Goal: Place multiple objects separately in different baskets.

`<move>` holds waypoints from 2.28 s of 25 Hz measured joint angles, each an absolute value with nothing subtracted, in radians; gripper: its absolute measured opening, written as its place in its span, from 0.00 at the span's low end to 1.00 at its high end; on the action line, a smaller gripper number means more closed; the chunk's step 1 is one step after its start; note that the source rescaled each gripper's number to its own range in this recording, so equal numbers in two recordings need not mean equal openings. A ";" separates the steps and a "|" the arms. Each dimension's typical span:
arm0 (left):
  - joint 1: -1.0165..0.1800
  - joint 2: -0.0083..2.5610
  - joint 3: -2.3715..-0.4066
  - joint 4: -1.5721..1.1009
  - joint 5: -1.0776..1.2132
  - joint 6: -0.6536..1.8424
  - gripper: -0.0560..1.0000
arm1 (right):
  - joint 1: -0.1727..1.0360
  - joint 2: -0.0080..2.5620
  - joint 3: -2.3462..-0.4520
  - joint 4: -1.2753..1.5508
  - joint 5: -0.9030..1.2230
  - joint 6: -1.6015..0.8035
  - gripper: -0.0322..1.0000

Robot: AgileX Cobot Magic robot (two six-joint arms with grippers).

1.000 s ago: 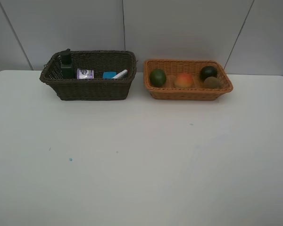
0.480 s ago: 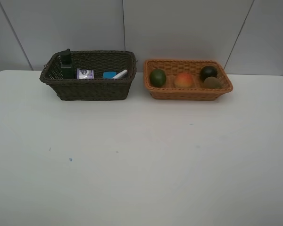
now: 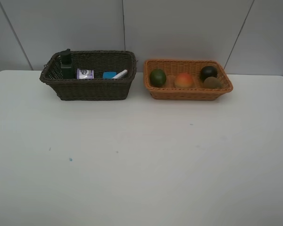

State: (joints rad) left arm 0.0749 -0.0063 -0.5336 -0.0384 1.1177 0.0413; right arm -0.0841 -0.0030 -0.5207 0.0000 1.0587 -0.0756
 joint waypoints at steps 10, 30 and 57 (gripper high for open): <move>0.041 -0.003 -0.504 -0.038 1.066 0.025 0.05 | -0.084 -0.003 -0.521 0.000 1.059 -0.076 1.00; -0.001 -0.003 -0.503 -0.023 1.065 0.009 0.05 | -0.084 -0.003 -0.521 0.000 1.059 -0.076 1.00; -0.001 -0.003 -0.502 -0.023 1.065 0.008 0.05 | -0.084 -0.003 -0.521 0.000 1.059 -0.076 1.00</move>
